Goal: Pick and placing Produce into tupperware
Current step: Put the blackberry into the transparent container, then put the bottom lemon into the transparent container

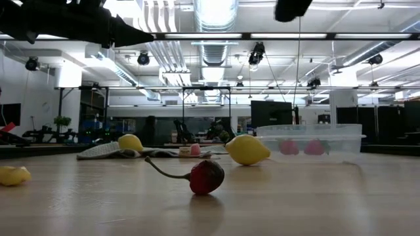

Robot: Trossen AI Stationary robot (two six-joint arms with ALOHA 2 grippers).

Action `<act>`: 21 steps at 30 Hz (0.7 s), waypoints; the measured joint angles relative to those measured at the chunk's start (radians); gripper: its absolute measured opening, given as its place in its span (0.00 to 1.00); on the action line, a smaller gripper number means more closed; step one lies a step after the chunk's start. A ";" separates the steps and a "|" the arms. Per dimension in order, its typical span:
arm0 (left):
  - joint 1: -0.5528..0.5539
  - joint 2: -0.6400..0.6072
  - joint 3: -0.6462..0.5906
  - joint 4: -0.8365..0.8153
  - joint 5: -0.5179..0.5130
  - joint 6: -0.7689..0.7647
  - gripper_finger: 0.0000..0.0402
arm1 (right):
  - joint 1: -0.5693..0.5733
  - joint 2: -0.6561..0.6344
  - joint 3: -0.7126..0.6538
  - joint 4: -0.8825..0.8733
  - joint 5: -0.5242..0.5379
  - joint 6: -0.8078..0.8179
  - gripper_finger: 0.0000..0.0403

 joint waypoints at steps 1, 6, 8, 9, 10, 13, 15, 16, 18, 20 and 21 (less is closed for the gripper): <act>0.000 0.000 0.000 -0.001 0.000 0.000 0.34 | -0.004 -0.007 0.000 -0.001 0.005 -0.006 0.14; 0.000 0.000 0.000 -0.001 0.000 0.000 0.34 | -0.027 -0.057 0.000 -0.027 0.026 -0.050 0.05; 0.000 0.000 0.000 0.000 0.000 0.000 0.34 | -0.037 -0.074 0.000 -0.042 0.067 -0.052 0.03; 0.000 0.000 -0.002 -0.001 0.000 0.000 0.34 | -0.042 -0.082 0.000 -0.045 0.096 -0.054 0.02; 0.000 0.000 -0.002 -0.001 0.000 0.000 0.34 | -0.049 -0.090 0.000 -0.043 0.113 -0.066 0.02; 0.000 0.000 -0.002 0.000 0.000 0.000 0.34 | -0.074 -0.115 -0.002 -0.043 0.126 -0.088 0.02; 0.000 0.000 -0.002 -0.001 0.000 0.000 0.34 | -0.087 -0.130 -0.002 -0.044 0.127 -0.089 0.02; 0.000 0.000 -0.002 -0.001 0.000 0.000 0.34 | -0.092 -0.134 -0.002 -0.044 0.128 -0.092 0.02; 0.000 0.000 -0.003 0.000 0.000 0.000 0.34 | -0.098 -0.141 -0.002 -0.043 0.128 -0.102 0.02; 0.000 0.000 -0.004 -0.001 0.000 0.000 0.34 | -0.101 -0.146 -0.002 -0.044 0.128 -0.113 0.02; 0.000 0.000 -0.004 -0.001 0.000 0.000 0.34 | -0.101 -0.149 -0.002 -0.043 0.127 -0.120 0.02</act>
